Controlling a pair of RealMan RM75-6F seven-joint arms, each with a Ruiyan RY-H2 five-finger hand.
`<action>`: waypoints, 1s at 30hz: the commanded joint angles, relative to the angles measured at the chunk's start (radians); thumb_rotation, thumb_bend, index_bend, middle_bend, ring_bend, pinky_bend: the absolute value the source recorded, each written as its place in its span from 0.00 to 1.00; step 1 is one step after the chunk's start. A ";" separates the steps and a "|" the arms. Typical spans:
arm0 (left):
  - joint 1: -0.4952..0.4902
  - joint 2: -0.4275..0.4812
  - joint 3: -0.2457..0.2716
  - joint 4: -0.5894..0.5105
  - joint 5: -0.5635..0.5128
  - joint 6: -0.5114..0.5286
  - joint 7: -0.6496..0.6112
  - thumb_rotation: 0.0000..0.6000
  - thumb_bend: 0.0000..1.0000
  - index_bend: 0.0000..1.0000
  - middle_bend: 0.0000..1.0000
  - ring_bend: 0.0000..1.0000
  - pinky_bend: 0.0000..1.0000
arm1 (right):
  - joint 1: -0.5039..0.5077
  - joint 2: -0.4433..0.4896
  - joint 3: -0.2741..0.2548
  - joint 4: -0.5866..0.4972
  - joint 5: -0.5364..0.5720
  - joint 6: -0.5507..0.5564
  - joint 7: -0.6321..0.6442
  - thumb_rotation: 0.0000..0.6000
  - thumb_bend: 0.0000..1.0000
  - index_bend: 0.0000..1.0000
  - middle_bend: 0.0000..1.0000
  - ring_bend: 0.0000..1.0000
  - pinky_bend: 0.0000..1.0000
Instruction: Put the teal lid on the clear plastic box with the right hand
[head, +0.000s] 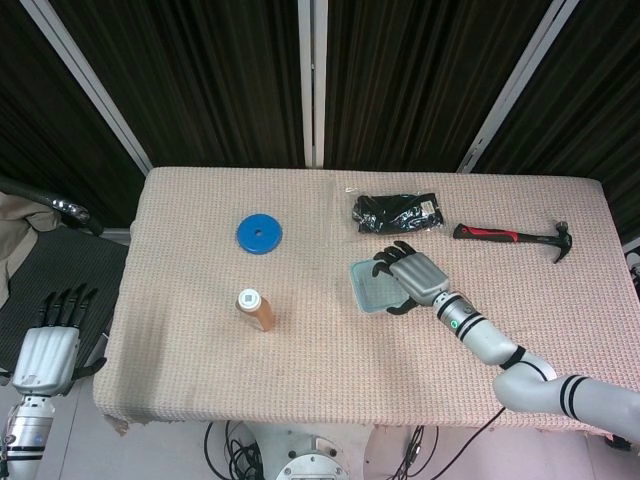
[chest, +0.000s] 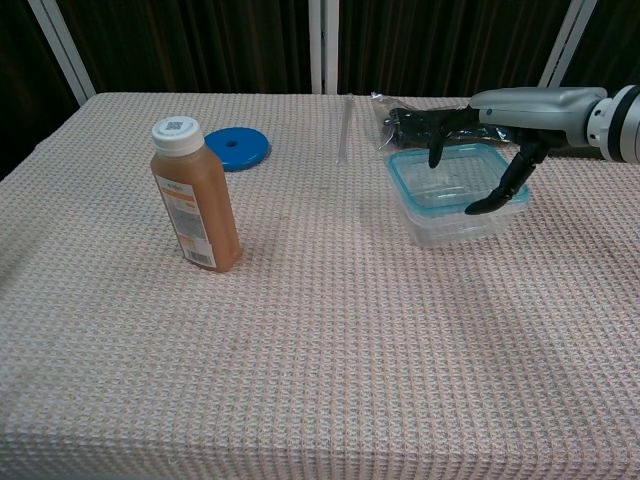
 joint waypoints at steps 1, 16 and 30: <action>0.001 0.002 0.001 -0.003 -0.001 0.001 0.002 1.00 0.00 0.00 0.00 0.00 0.00 | -0.006 0.007 -0.006 0.001 -0.020 0.010 0.023 1.00 0.33 0.33 0.28 0.10 0.02; 0.001 0.002 0.003 -0.011 -0.005 0.001 0.012 1.00 0.00 0.00 0.00 0.00 0.00 | -0.046 0.042 -0.047 -0.019 -0.093 0.073 0.062 1.00 0.33 0.32 0.28 0.10 0.01; -0.001 0.002 0.005 -0.018 -0.011 -0.003 0.020 1.00 0.00 0.00 0.00 0.00 0.00 | 0.002 0.102 -0.015 -0.082 -0.032 0.017 -0.040 1.00 0.00 0.02 0.12 0.00 0.00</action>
